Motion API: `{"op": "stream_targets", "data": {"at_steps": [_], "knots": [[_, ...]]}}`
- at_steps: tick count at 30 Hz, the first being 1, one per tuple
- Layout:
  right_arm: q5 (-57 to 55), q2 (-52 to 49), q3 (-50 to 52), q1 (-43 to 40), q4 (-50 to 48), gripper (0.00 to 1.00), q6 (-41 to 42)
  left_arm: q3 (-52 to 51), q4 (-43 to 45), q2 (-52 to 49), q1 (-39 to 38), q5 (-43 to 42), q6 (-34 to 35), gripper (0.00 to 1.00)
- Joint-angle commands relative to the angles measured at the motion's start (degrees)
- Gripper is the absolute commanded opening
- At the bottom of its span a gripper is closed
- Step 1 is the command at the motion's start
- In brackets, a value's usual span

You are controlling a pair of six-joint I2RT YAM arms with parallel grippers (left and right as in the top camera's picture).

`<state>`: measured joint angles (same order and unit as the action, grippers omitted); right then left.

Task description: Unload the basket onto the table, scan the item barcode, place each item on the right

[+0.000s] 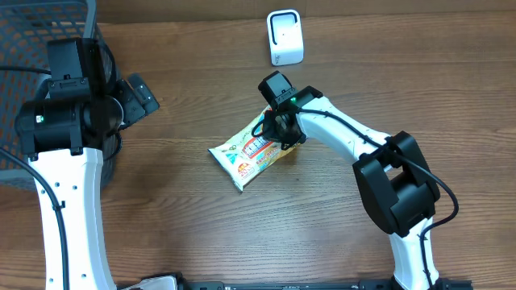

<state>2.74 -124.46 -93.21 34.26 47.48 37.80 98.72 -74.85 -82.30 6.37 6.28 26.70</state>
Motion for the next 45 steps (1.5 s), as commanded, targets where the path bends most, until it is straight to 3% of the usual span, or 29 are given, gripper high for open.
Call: {"op": "stream_targets", "data": {"at_steps": [1,7,13,17,33,40,45], "knots": [[-0.76,1.09,-1.14,-0.68,2.21,0.04,1.33,0.55,0.02,-0.13,0.02,0.74,0.55,1.0],[-4.17,6.08,-5.29,-2.45,10.08,0.04,1.46,0.55,0.04,-0.13,0.02,0.74,0.55,1.0],[1.22,10.67,-5.6,-1.77,8.81,0.04,0.68,0.55,0.02,-0.13,0.02,0.74,0.55,1.0],[4.46,9.42,-5.44,-0.09,7.87,0.04,-0.9,0.55,0.02,-0.13,0.02,0.72,0.55,1.0],[3.39,-6.21,-5.38,11.43,6.86,0.04,5.33,0.55,0.02,-0.13,0.04,0.74,0.55,1.0],[2.78,-2.95,-9.14,12.0,9.7,0.04,2.45,0.55,0.02,-0.13,0.02,0.74,0.55,1.0],[-3.65,1.27,-14.4,9.94,14.62,0.04,0.7,0.55,0.04,-0.13,0.02,0.74,0.55,1.0]]}}
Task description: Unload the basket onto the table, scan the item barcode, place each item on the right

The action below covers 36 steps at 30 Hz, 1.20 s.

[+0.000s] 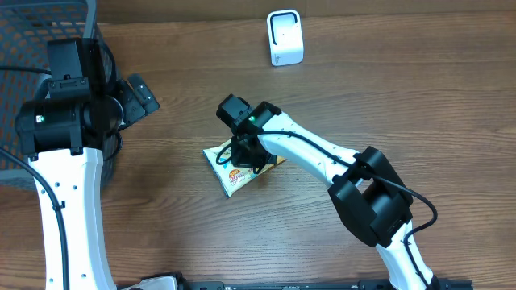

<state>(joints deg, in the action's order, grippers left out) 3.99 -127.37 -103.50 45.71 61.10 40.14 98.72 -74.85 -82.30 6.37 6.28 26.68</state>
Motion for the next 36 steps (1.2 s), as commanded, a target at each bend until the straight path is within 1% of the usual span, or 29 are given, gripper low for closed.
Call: {"op": "stream_targets", "data": {"at_steps": [1,2,4,5,6,7,10,12,14,15,16,18,19,23,26,28,30,32,34,35,36], "knots": [[-6.6,4.72,-5.14,-2.19,1.88,0.04,-1.62,0.55,0.04,-0.13,0.02,0.74,0.57,1.0],[-8.17,5.18,-6.16,-3.06,2.58,0.04,-1.64,0.55,0.02,-0.13,0.02,0.74,0.57,1.0],[-9.03,5.68,-7.3,-4.94,2.34,0.11,-4.57,0.55,0.04,-0.13,0.02,0.74,0.57,1.0],[-8.61,5.77,-7.54,-6.03,1.9,0.14,-6.67,0.55,0.02,-0.13,0.02,0.74,0.57,1.0],[-7.74,5.77,-7.56,-7.13,1.33,0.19,-9.4,0.55,0.04,-0.13,0.02,0.74,0.57,1.0],[-6.1,5.75,-7.5,-8.35,0.9,0.27,-13.62,0.55,0.02,-0.13,0.02,0.74,0.57,1.0],[-1.57,5.6,-7.08,-11.19,0.85,0.44,-22.12,0.55,0.02,-0.13,0.02,0.74,0.57,1.0],[1.38,5.38,-6.97,-12.9,1.22,0.58,-26.64,0.55,0.02,-0.13,0.04,0.74,0.57,1.0],[5.49,4.96,-6.64,-14.56,1.11,0.66,-31.36,0.55,0.04,-0.13,0.02,0.74,0.57,1.0],[7.78,4.68,-6.38,-15.17,0.87,0.74,-33.64,0.55,0.04,-0.13,0.02,0.74,0.57,1.0],[10.1,4.31,-5.95,-15.82,0.42,0.78,-35.85,0.55,0.02,-0.13,0.02,0.74,0.57,1.0],[13.86,3.69,-4.44,-16.92,-0.92,0.87,-37.68,0.55,0.02,-0.13,0.02,0.74,0.57,1.0],[14.95,3.41,-3.37,-17.29,-1.88,0.89,-37.66,0.55,0.02,-0.13,0.02,0.74,0.57,1.0],[18.95,2.6,1.18,-17.77,-5.7,0.92,-37.59,0.55,0.04,-0.13,0.02,0.74,0.57,1.0],[21.2,2.01,4.2,-17.64,-8.96,0.99,-36.5,0.55,0.02,-0.13,0.02,0.74,0.57,1.0],[20.94,1.18,5.79,-17.62,-10.71,1.0,-33.16,0.55,0.04,-0.13,0.04,0.74,0.57,1.0],[20.96,-0.17,6.05,-17.62,-10.95,0.99,-29.33,0.55,0.04,-0.13,0.02,0.72,0.57,1.0],[21.22,-1.79,6.05,-17.49,-10.93,0.95,-26.18,0.55,0.04,-0.13,0.02,0.74,0.57,1.0],[21.31,-3.45,6.05,-17.0,-10.91,0.88,-24.81,0.55,0.04,-0.13,0.02,0.74,0.57,1.0],[21.62,-4.15,6.05,-16.72,-10.84,0.79,-24.59,0.55,0.04,-0.13,0.02,0.74,0.57,1.0],[21.59,-4.74,6.05,-16.41,-10.29,0.68,-23.47,0.55,0.04,-0.13,0.02,0.74,0.57,1.0]]}}
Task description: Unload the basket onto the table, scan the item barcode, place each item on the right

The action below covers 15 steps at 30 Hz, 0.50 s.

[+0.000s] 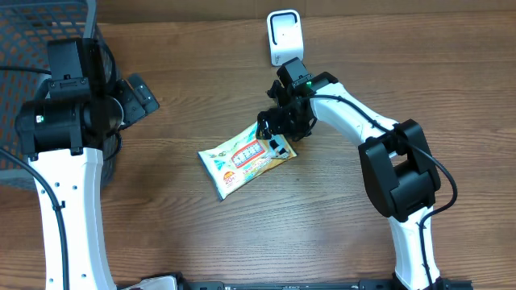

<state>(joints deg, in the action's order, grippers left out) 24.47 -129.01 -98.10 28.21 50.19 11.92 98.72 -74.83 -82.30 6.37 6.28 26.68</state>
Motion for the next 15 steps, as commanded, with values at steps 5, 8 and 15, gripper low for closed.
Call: {"op": "stream_targets", "data": {"at_steps": [5,8,15], "knots": [[1.11,-3.19,0.48,2.12,6.01,0.21,7.89,0.55,0.02,-0.13,0.04,0.74,0.57,1.0],[0.76,-1.79,0.48,2.1,9.6,0.17,7.87,0.55,0.02,-0.13,0.02,0.74,0.57,1.0],[-6.32,5.31,-2.21,1.95,23.06,0.36,7.82,0.55,0.02,-0.13,0.02,0.74,0.57,1.0]]}}
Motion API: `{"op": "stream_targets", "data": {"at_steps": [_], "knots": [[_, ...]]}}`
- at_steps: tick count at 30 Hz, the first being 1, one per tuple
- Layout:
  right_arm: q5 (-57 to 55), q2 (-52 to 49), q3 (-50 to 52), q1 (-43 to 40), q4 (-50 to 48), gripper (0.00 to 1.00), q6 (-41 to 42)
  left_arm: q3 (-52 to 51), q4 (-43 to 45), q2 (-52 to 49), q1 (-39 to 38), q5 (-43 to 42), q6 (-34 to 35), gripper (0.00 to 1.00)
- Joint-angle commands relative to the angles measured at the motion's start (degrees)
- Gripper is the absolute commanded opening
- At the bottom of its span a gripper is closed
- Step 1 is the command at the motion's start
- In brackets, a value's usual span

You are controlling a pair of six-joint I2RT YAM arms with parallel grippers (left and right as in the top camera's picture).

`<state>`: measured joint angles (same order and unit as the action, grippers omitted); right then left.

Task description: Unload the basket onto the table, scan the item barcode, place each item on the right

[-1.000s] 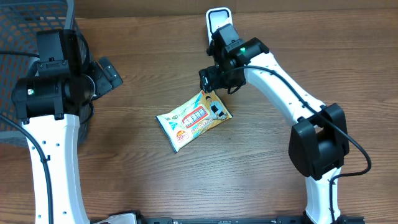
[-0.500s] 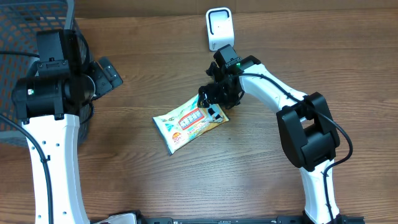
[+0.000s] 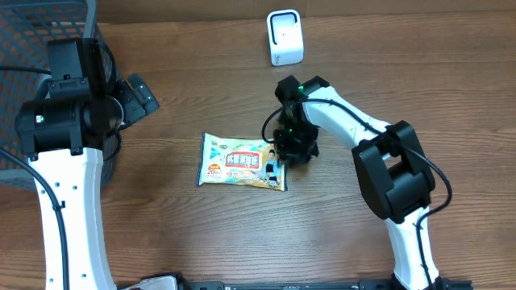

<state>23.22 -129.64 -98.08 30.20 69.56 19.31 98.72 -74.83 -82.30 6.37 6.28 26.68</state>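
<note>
The item, a yellow-green snack packet (image 3: pixel 238 161), lies flat and level on the wooden table, printed face up. My right gripper (image 3: pixel 276 167) is at its right end, fingers closed over the packet's edge. A white barcode scanner (image 3: pixel 285 38) stands at the far edge of the table, well beyond the packet. My left gripper (image 3: pixel 142 95) hangs at the far left beside the basket, away from the packet; its jaws cannot be made out from above.
A dark mesh basket (image 3: pixel 32 56) fills the far left corner, partly under the left arm. The right arm (image 3: pixel 347 129) reaches in from the lower right across the table's middle.
The packet has turned from a slant to lying level, and sits slightly nearer the front. My right gripper has moved down and toward the front with the packet's right end. The left arm has not moved.
At first my right gripper was on the packet's upper right end in the middle of the table. It then stood over the packet, which was further left. Later it held the slanted packet's right end below the scanner, and now the packet lies level.
</note>
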Motion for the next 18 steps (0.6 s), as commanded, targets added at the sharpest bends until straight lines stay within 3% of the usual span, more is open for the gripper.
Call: {"op": "stream_targets", "data": {"at_steps": [1,4,7,9,14,18], "knots": [[-6.49,7.28,-4.2,-0.04,6.27,0.46,-0.22,0.55,0.02,-0.13,0.02,0.74,0.57,1.0],[-6.69,8.31,-7.02,-0.04,5.38,0.56,-5.25,0.55,0.02,-0.13,0.02,0.74,0.57,1.0],[-6.67,8.31,-7.78,0.2,-4.35,0.73,-12.66,0.55,0.02,-0.13,0.02,0.74,0.57,1.0],[-6.67,8.09,-7.3,0.55,-9.66,0.73,-16.48,0.55,0.02,-0.13,0.02,0.74,0.57,1.0],[-6.58,6.58,-3.63,1.09,-19.93,0.62,-17.59,0.55,0.02,-0.13,0.02,0.74,0.57,1.0],[-3.96,2.36,-1.99,1.25,-19.39,0.45,-12.63,0.55,0.02,-0.13,0.02,0.74,0.57,1.0]]}}
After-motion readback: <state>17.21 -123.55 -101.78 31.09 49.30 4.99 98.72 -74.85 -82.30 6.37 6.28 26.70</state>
